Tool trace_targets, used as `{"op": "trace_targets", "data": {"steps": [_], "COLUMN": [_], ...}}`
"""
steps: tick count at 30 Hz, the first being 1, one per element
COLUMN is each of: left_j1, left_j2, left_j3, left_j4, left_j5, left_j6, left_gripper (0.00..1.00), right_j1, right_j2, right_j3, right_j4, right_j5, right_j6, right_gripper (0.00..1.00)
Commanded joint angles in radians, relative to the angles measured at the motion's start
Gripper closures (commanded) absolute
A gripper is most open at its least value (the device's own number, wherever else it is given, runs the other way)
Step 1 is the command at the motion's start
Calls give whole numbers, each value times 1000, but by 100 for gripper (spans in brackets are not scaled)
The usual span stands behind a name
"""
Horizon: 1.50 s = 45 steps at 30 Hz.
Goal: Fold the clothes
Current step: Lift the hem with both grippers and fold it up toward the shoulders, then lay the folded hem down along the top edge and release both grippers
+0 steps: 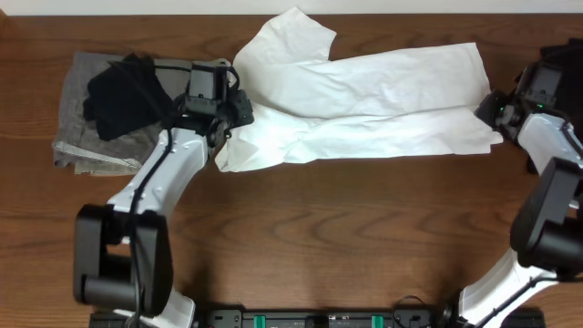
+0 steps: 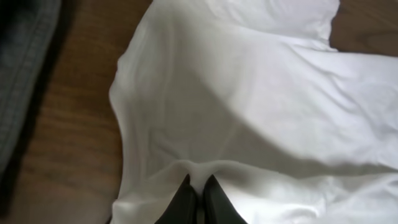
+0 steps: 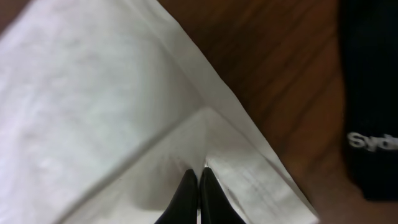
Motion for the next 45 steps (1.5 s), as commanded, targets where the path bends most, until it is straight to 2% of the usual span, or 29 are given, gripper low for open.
{"op": "trace_targets", "data": {"steps": [1, 3, 5, 8, 10, 13, 15, 16, 19, 23, 25, 27, 28, 30, 32, 35, 40, 45], "left_j1": [4, 4, 4, 5, 5, 5, 5, 5, 5, 5, 5, 5, 5, 5, 5, 5, 5, 5], "left_j2": [47, 78, 105, 148, 166, 172, 170, 167, 134, 29, -31, -73, -90, -93, -80, -44, 54, 130], "left_j3": [27, 27, 27, 27, 27, 27, 32, 41, 83, 103, 103, 103, 103, 102, 94, 73, 67, 67], "left_j4": [59, 99, 127, 171, 211, 278, 316, 316, 224, 71, -15, -110, -170, -254, -321, -362, -361, -374], "left_j5": [-20, -20, -20, -20, -20, -20, -20, -20, -20, -20, -20, -20, -20, -20, -19, -3, 107, 112], "left_j6": [48, 50, 50, 50, 50, 65, 76, 76, 76, 75, 66, 43, 40, 42, 42, 42, 42, 43], "left_gripper": [94, 94, 87, 86, 78, 77, 75, 71, 70, 70, 70, 71, 72, 72, 72, 72, 71, 72], "right_j1": [28, 31, 33, 32, 32, 32, 32, 32, 32, 32, 31, 29, 28, 28, 29, 29, 28, 27], "right_j2": [46, 64, 76, 81, 81, 81, 80, 79, 48, -42, -92, -127, -139, -140, -127, -101, -33, 35], "right_j3": [13, 13, 13, 13, 13, 13, 16, 22, 48, 81, 85, 85, 85, 84, 73, 48, 42, 42], "right_j4": [30, 53, 76, 122, 165, 218, 240, 244, 196, 33, -78, -186, -253, -338, -381, -369, -307, -246], "right_j5": [-1, -2, -1, 0, -1, -1, -2, -5, -36, -53, -53, -53, -53, -53, -52, -48, 5, 6], "right_j6": [-40, -39, -39, -59, -84, -127, -136, -147, -178, -200, -199, -200, -200, -200, -200, -246, -283, -326], "right_gripper": [99, 97, 92, 87, 82, 79, 69, 62, 52, 44, 46, 54, 68, 85, 94, 96, 96, 99]}}
